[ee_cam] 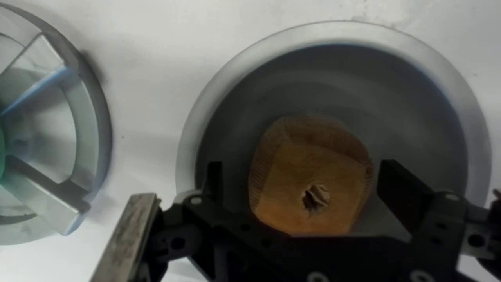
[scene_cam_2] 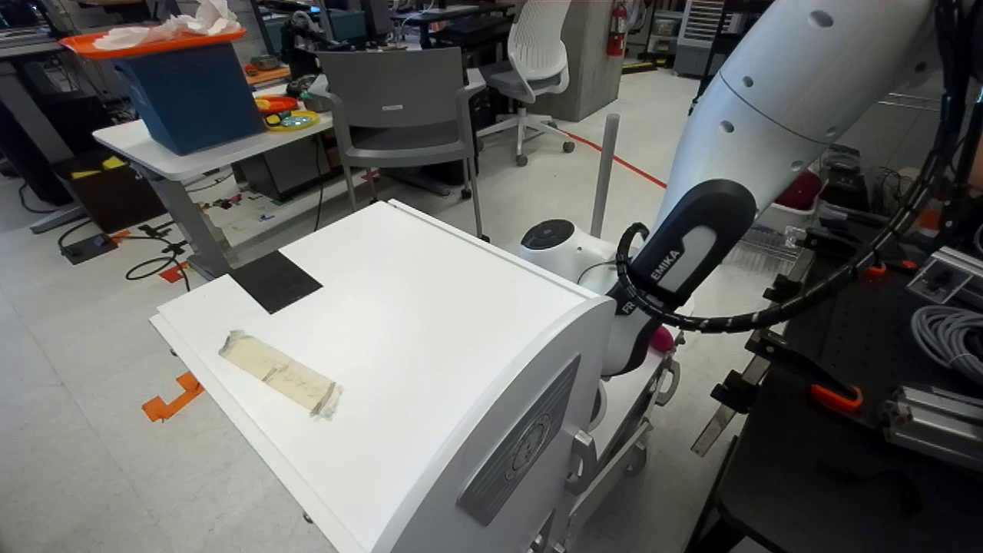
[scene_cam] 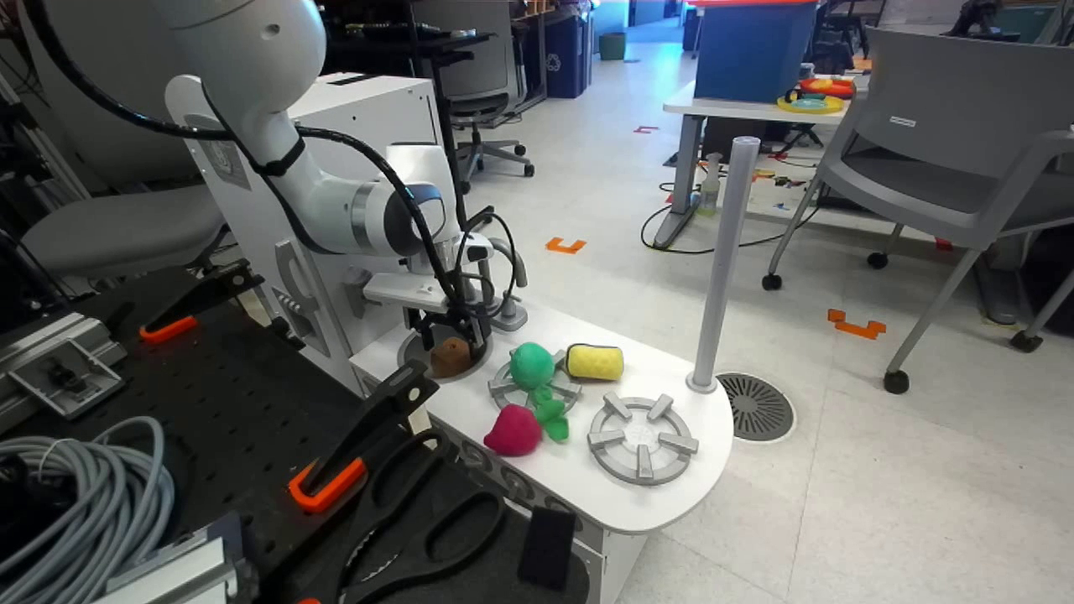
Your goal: Remove the brown sponge from the sink
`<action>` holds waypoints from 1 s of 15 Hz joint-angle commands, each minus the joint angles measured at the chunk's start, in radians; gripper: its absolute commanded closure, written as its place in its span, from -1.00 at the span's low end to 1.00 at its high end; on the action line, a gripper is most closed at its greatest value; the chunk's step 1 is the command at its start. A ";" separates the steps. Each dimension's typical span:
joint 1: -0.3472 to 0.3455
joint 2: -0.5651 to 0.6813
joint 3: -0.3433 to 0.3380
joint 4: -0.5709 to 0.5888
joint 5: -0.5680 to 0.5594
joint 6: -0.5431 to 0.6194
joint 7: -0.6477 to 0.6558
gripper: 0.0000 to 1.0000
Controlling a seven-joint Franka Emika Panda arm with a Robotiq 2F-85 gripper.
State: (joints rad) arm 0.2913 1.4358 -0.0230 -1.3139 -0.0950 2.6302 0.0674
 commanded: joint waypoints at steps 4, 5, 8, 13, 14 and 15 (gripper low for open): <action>0.006 0.054 -0.012 0.070 -0.028 0.016 -0.017 -0.16; 0.007 0.057 -0.014 0.072 -0.028 0.013 -0.015 0.02; 0.002 0.052 -0.006 0.068 -0.025 0.006 -0.022 0.43; 0.003 -0.069 0.011 -0.096 -0.003 0.024 -0.029 0.87; -0.002 -0.121 0.020 -0.167 0.000 0.028 -0.031 0.89; -0.009 -0.159 0.031 -0.214 0.001 0.024 -0.040 0.92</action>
State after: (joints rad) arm 0.2927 1.4252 -0.0168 -1.3304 -0.0948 2.6306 0.0457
